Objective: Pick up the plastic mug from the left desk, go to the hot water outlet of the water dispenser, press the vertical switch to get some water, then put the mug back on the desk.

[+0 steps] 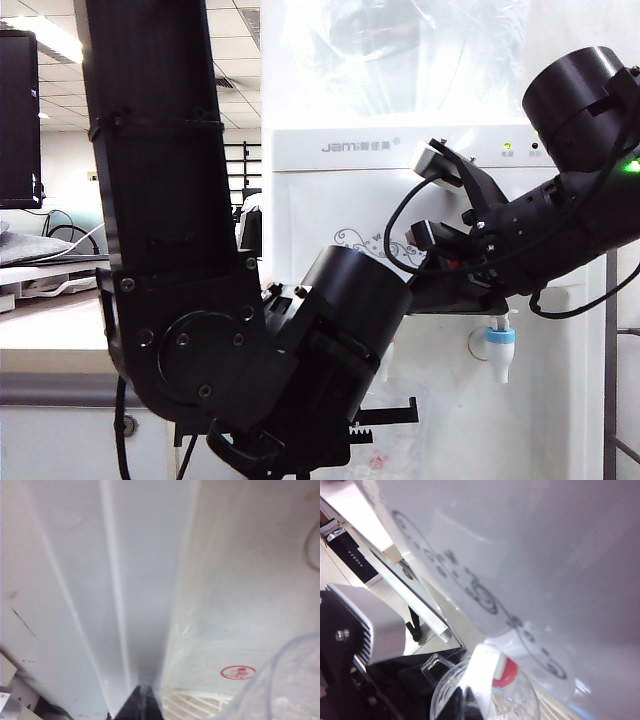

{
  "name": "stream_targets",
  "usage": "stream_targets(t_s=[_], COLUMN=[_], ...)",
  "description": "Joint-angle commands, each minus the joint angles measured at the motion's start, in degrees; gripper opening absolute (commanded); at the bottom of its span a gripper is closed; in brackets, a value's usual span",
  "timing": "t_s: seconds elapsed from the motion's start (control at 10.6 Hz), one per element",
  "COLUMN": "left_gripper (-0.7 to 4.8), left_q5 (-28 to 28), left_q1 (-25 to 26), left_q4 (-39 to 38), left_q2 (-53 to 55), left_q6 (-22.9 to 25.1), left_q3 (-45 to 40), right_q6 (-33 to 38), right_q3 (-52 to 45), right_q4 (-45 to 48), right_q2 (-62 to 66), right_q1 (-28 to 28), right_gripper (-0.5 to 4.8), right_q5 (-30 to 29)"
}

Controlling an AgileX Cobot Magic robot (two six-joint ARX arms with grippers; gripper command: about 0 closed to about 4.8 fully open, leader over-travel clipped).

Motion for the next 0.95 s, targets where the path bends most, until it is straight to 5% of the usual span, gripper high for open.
stream_targets(t_s=[0.09,0.95], left_gripper=[0.03,0.03], left_q5=[-0.4,-0.4], left_q1=[-0.1,-0.2], left_q4=[0.6,-0.2], left_q2=[-0.3,-0.3], left_q6=[-0.2,-0.2], left_q3=[0.1,0.1], right_q6=[0.4,0.9], right_q3=[0.0,0.0], right_q4=[-2.9,-4.2], right_q2=[0.2,0.2], right_q1=[0.1,0.0], right_gripper=[-0.05,-0.05], right_q5=[0.2,-0.2])
